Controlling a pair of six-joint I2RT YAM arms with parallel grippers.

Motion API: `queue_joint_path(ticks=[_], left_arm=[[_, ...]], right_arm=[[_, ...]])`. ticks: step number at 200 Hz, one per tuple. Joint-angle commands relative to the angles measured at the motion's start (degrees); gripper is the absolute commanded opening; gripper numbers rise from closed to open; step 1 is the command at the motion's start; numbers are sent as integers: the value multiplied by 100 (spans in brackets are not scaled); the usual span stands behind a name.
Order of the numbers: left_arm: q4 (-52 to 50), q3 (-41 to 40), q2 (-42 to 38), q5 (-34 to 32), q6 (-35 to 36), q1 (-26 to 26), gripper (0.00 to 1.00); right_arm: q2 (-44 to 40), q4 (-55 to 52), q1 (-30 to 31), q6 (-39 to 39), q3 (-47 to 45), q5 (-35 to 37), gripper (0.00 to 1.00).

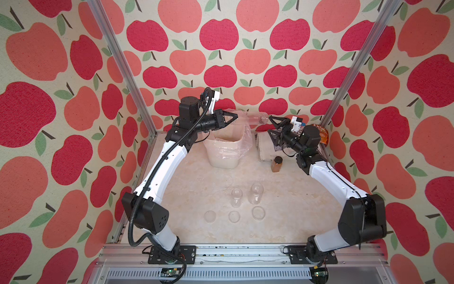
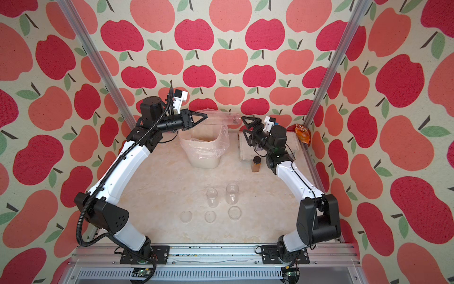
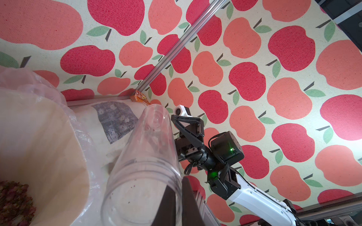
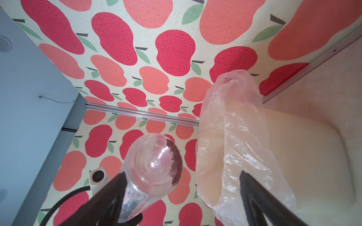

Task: Empty the moldy dried flower tea in the jars
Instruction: Adjust the jar.

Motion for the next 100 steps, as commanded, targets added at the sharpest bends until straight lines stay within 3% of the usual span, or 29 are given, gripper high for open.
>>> queue_joint_path(ticks=[1,48,100], left_arm=[[349,-71,105,172,-128,29,0],[446,-158,150,268,-257,28,0],[600,-364,97,318,-398,8,0]], right_arm=[[225,1285,152,963,25,34,93],[619,1538,368,1125,359,171,90],[984,1684,403,1155,740,425,77]])
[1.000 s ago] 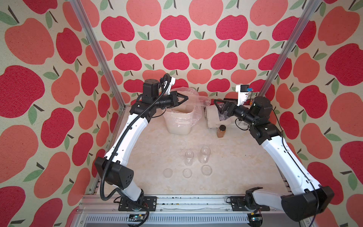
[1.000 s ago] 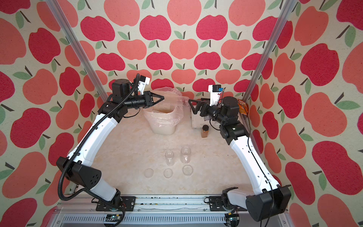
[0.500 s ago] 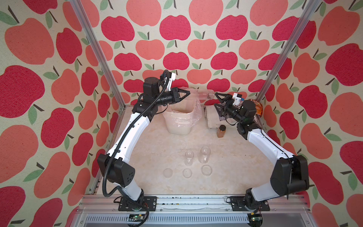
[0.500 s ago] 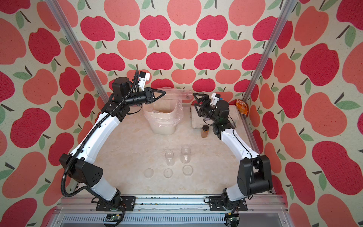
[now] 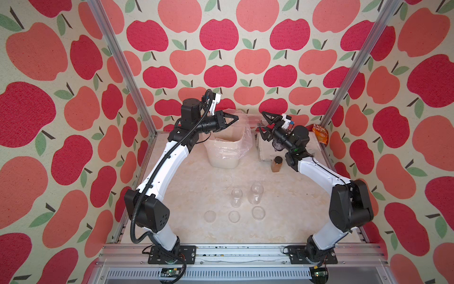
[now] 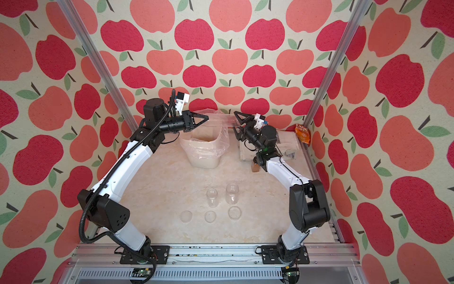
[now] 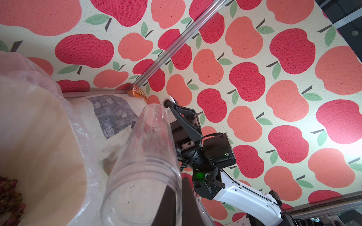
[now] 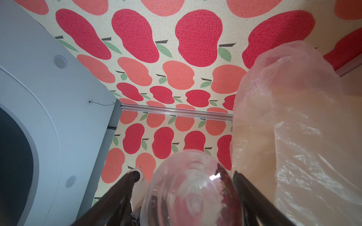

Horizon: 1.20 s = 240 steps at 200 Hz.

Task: Empty the moldy dried flower tea in the jars
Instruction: Adjust the jar.

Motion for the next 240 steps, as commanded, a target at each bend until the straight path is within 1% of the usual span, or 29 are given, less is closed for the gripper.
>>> queue_joint_path(ticks=[1,37,83,92,104,121,142,170,207,240], left_arm=[[346,-125,3,165,-128,-8,0],[344,-204,-27,186,-144,-12,0],[355,-307,-22,142,-152,6,1],[357,-336,-17,133,-152,23,7],[357,-376,-33,111,-160,40,20],[356,-447,-82,53,-173,91,41],[341,-587,-231,-35,-145,198,58],[52,-823,-574,-269,141,368,73],[-748,-1223,-1257,-1033,980,471,88],[-1171,-1704,-1815,-1440,1421,533,94]], right_arm=[[180,327,25,111,305,214,77],[353,570,48,241,333,374,63],[333,647,65,215,183,558,42],[314,645,65,180,163,588,39],[294,634,65,119,142,635,36],[267,624,65,29,121,731,32],[205,527,63,-186,97,888,28],[108,210,74,-608,122,1125,25],[102,-466,74,-1467,429,1205,25],[199,-1028,70,-2231,783,1248,25]])
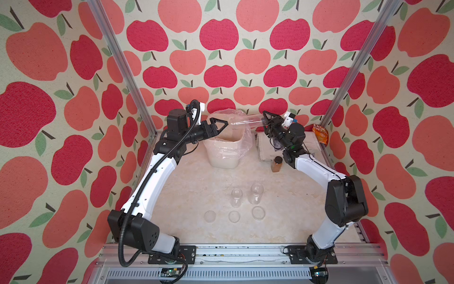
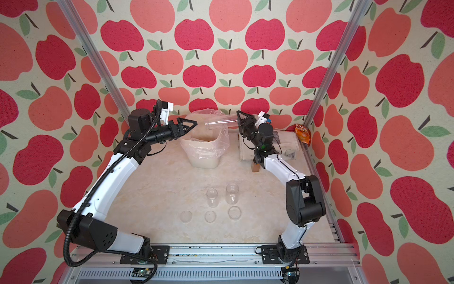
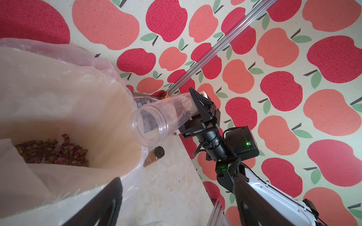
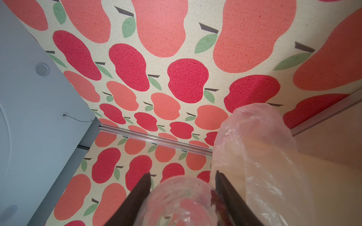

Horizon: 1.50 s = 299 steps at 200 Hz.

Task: Empty the moldy dried flower tea in the jars
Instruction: Adjust the jar, then pour the moldy dried flower tea into the trash bin.

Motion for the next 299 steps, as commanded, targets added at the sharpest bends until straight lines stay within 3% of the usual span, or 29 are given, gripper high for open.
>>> queue_joint_path(ticks=[1,48,165,233,280,299], left_arm=[[-527,-310,-355,-472,602,56,94],[-751,-990,-1032,-920,1010,70,100],[-1484,-1781,-2294,-2039,1237,188,99],[-2362,-1722,-2660,-2675,1278,570,100],[-2535,-1818,-2663,-2437,1245,925,99],[-2437,-1912,-2695,-2302,1231,983,100]], right_arm=[[-94,-479,30,-871,426,118,25],[98,-1221,55,-1890,987,35,25],[813,-2640,219,-3772,2431,-339,25],[906,-3980,692,-6524,3317,136,25],[1076,-4575,1160,-8264,3786,544,26],[1104,-4577,1223,-8386,3838,698,26]])
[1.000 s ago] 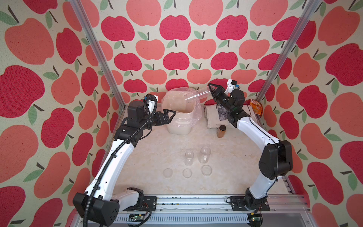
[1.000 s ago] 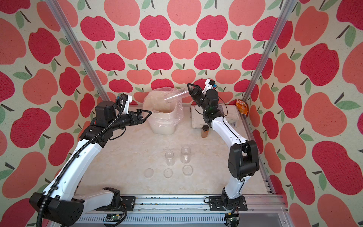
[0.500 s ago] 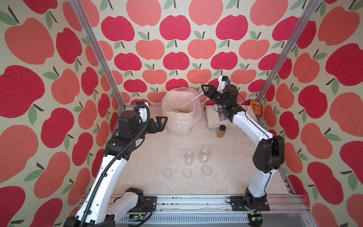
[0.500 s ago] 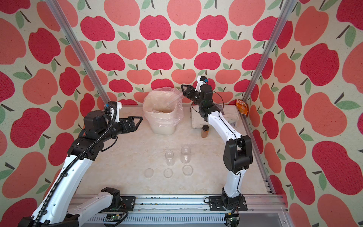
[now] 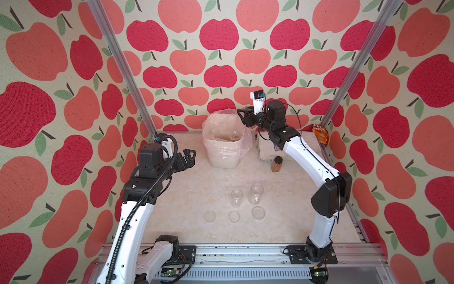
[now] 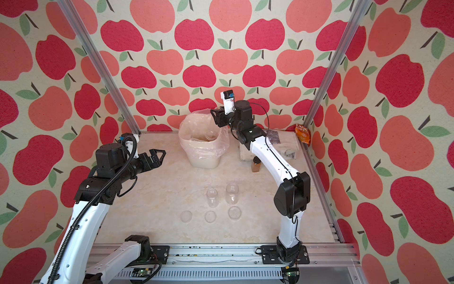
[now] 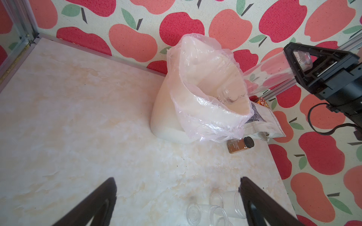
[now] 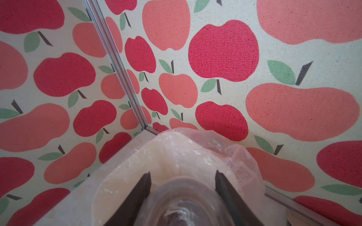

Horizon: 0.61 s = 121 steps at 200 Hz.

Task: Empty the moldy dried flower tea in the jars
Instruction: Pour the moldy dried flower tea into the trash bin.

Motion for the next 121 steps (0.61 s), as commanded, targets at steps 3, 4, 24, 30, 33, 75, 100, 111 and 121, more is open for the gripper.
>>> queue_joint_path(ticks=[3,4,24,30,33,75,100,111,121], left_arm=[[-79,-150,-69,156,49,85,99],[-79,-151,-69,157,51,88,99],[-79,-162,-70,194,76,137,100],[-79,-166,-77,193,87,155,100],[-79,-169,-78,200,84,162,100],[-31,-264,-177,280,88,265,100],[9,-320,-240,348,79,318,99],[9,-337,-254,367,84,336,99],[18,-346,-253,389,82,360,99]], right_arm=[[103,-258,62,-725,204,337,26],[101,-243,58,-700,203,335,26],[119,-14,-37,-24,174,-68,26],[147,-10,-43,91,232,-169,25],[171,-47,-37,97,284,-179,25],[365,-804,399,-1229,888,675,24],[383,-514,66,-44,811,33,21],[450,-765,171,-461,996,319,20],[500,-992,381,-1167,1139,805,20]])
